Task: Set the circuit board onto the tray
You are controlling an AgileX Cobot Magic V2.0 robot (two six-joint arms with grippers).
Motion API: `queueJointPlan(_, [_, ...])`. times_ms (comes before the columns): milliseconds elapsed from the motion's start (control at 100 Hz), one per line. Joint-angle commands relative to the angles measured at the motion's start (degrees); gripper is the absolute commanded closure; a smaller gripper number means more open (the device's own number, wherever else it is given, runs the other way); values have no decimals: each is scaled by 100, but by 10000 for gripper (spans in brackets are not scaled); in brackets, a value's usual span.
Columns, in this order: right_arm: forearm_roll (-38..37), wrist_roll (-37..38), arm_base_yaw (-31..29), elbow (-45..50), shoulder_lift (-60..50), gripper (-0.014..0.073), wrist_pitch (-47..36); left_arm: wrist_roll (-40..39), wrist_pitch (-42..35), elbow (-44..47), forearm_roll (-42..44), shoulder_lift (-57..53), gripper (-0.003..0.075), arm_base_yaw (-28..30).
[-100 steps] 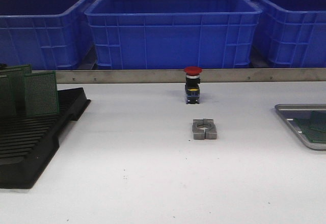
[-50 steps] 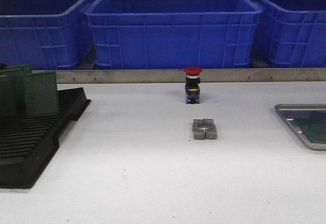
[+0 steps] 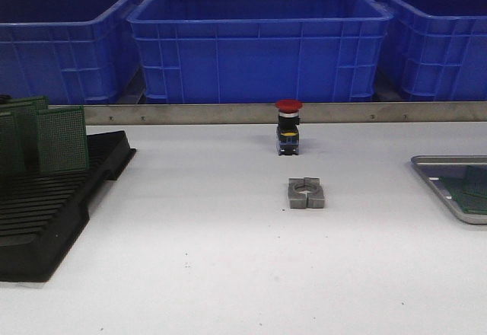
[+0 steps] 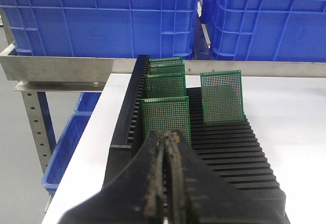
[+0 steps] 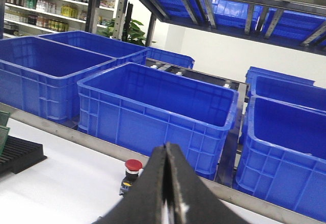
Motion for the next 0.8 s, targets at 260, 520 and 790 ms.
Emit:
queueJointPlan(260, [-541,-16,111,23,-69,654,-1251,-8,-445,114,-8,-158,741,3])
queueJointPlan(520, [-4538,3711,99,754,-69,654,-2332,-8,-445,114,-8,-158,741,3])
queueJointPlan(790, [-7121,7082,-360,1749,-118,654,-1959,-8,-445,114,-8,-158,741,3])
